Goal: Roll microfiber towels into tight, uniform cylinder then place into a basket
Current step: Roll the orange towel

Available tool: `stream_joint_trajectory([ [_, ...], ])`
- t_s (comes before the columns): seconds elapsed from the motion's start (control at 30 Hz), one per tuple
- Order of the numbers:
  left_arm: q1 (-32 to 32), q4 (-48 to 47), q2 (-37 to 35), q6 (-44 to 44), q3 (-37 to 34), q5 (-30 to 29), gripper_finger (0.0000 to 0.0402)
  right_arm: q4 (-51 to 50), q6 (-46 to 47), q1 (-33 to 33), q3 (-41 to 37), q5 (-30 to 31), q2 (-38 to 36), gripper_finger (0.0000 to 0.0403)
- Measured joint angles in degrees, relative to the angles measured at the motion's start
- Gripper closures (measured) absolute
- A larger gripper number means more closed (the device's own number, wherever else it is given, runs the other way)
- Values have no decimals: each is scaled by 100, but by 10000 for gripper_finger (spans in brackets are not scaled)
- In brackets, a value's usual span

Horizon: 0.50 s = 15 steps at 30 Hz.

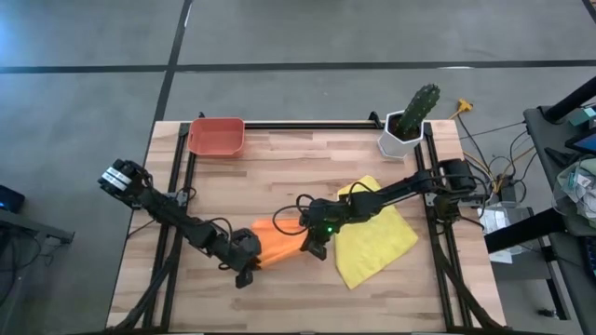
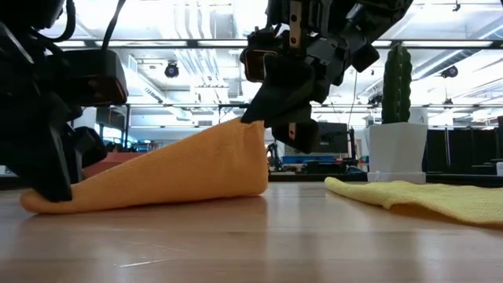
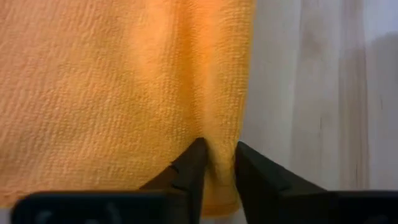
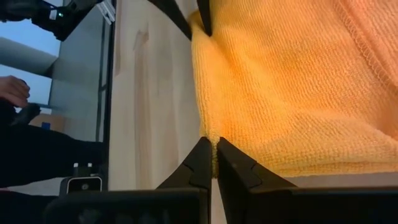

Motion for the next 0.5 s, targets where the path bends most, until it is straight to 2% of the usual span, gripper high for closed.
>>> stream_joint_trajectory([
  [0.13,10,3,0,-14,23,322,385,-110,0,0,0,-2,-7,394],
  [0.2,12,50,2,-22,48,566,397,-191,-2,2,2,11,-7,394],
  [0.5,92,500,-44,-474,33,1300,396,-431,-2,9,2,120,-7,394],
])
